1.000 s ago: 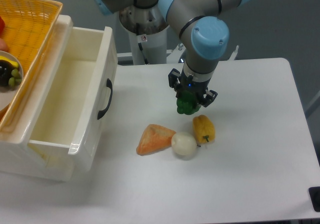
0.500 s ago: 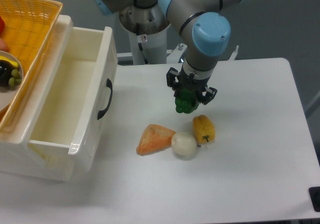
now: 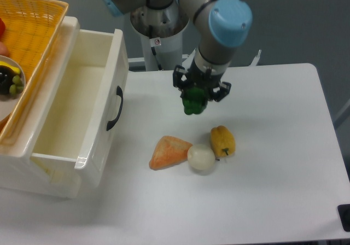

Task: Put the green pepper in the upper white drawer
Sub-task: 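Lift the green pepper and carry it toward the white drawer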

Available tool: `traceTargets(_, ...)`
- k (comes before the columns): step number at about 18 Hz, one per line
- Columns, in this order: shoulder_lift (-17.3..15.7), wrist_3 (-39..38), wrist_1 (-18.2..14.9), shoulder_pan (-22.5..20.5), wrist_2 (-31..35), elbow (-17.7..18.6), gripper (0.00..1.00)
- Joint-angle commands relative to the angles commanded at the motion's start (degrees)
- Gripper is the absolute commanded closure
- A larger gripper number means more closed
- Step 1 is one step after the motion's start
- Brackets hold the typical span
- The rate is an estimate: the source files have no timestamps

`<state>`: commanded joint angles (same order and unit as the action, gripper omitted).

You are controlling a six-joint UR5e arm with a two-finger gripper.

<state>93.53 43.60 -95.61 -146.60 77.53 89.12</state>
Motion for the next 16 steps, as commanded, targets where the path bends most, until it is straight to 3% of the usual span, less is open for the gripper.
traceTargets(9,-5.81,-8.34,-1.16,0.53,-9.05,-0.09,0.69)
traceTargets(16,-7.13,-16.34,-0.98,3.25,-13.54,-1.76,0.69)
